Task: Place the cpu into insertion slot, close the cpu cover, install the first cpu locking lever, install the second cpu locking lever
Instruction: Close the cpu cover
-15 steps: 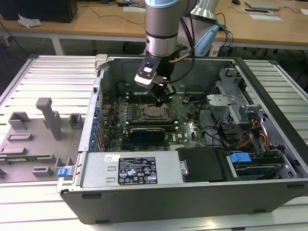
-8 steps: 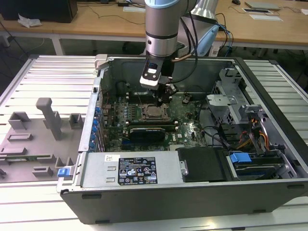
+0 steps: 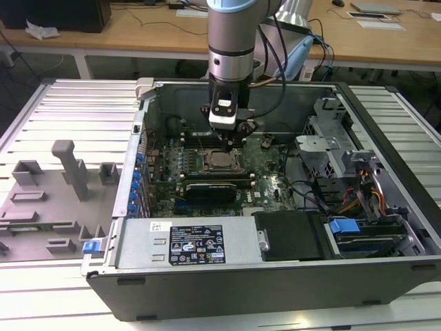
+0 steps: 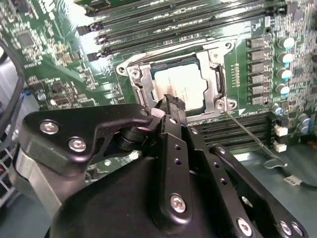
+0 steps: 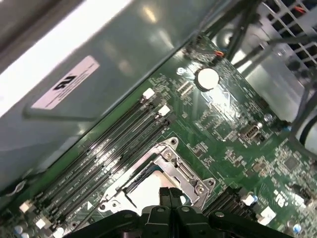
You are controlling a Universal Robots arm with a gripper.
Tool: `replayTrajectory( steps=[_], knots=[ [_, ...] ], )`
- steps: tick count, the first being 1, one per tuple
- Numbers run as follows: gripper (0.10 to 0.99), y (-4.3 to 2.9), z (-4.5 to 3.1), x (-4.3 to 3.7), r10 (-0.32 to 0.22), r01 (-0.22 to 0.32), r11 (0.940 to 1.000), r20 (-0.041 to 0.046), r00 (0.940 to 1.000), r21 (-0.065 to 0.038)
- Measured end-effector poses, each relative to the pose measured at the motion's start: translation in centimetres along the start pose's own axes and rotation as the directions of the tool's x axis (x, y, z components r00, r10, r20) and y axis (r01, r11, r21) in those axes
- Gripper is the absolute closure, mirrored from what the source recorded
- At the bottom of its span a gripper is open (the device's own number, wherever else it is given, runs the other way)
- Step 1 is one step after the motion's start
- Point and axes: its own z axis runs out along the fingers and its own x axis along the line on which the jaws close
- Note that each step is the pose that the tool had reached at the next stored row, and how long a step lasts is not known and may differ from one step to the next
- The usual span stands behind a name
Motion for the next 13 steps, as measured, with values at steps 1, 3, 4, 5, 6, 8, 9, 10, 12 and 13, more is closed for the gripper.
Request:
replayTrajectory(
  steps=[1, 3, 4, 5, 6, 8, 9, 10, 12, 13],
  knots=[
    [0.98, 0.0, 0.0, 0.0, -0.016, 0.016, 0.9999, -0.0002, 0.9999, -0.001],
    [0.98, 0.0, 0.0, 0.0, -0.065, 0.065, 0.9979, -0.0008, 0.9979, -0.004],
    [0.98, 0.0, 0.0, 0.0, -0.082, 0.082, 0.9966, -0.0009, 0.9966, -0.005],
    [0.98, 0.0, 0.0, 0.0, -0.109, 0.109, 0.9941, -0.0011, 0.9941, -0.006],
    [0.98, 0.0, 0.0, 0.0, -0.148, 0.148, 0.989, -0.0014, 0.989, -0.008],
    [0.98, 0.0, 0.01, 0.0, -0.193, 0.192, 0.9812, -0.0016, 0.9813, -0.011],
    [0.98, 0.0, 0.02, 0.0, -0.222, 0.222, 0.9749, -0.0016, 0.975, -0.013],
    [0.98, 0.0, 0.03, 0.0, -0.259, 0.259, 0.9657, -0.0016, 0.9658, -0.015],
    [0.98, 0.0, 0.05, 0.01, -0.321, 0.321, 0.9469, -0.0014, 0.947, -0.019],
    [0.98, -0.01, 0.07, 0.01, -0.351, 0.351, 0.9362, -0.0012, 0.9364, -0.02]
  ],
)
